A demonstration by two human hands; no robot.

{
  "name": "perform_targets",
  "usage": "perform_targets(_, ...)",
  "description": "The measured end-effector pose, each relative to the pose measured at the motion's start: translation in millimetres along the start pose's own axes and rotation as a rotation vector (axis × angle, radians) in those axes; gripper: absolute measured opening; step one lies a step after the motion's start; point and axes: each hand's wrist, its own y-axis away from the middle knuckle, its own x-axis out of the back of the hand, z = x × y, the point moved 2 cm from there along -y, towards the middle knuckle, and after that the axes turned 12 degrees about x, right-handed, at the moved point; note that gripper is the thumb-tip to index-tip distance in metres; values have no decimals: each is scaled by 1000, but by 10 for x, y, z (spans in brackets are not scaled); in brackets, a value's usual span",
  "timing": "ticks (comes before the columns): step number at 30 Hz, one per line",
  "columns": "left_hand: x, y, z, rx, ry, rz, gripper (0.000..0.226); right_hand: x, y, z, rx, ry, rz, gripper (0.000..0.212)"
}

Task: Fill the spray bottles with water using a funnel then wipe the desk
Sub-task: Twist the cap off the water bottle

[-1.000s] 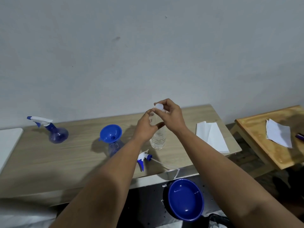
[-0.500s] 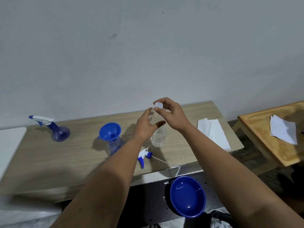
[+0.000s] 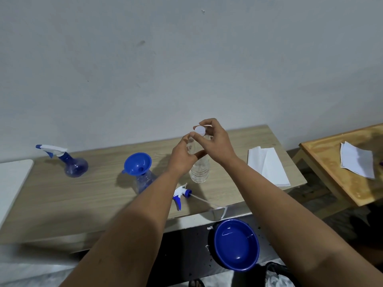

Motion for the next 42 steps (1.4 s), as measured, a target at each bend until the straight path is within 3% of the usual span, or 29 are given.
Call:
perform_targets(13,15,-18,32,-2,-37,5,87,120,-97,-17,65,-10,-111,18)
perform_targets(19,6,-43,43,7,-15,-1,87,257,-269,-55,18,64,-238,27)
perform_targets(25,11,-39,38,22,2,-9,91,357,-455,-252,330,473,-480,35)
perform_targets(28,17,-49,37,23,-4,-14,90,375,-469,-269,413,509,-447,39)
perform_targets(32,21,-76,14,25,-8,4,93,493,-375,-36,183,240,-51,37)
perform_targets(34,20,-81,-1,30,5,-2,97,540,-208,219,-6,230,90,35)
perform_targets(36,15,-77,-13,32,24,-9,95,527,79,587,-206,313,51,33)
perform_targets(38,15,-74,-21,28,33,-13,92,465,432,959,-393,391,-96,38)
perform_targets(42,29,-97,-45,38,42,-23,93,317,970,1416,-536,522,-302,35)
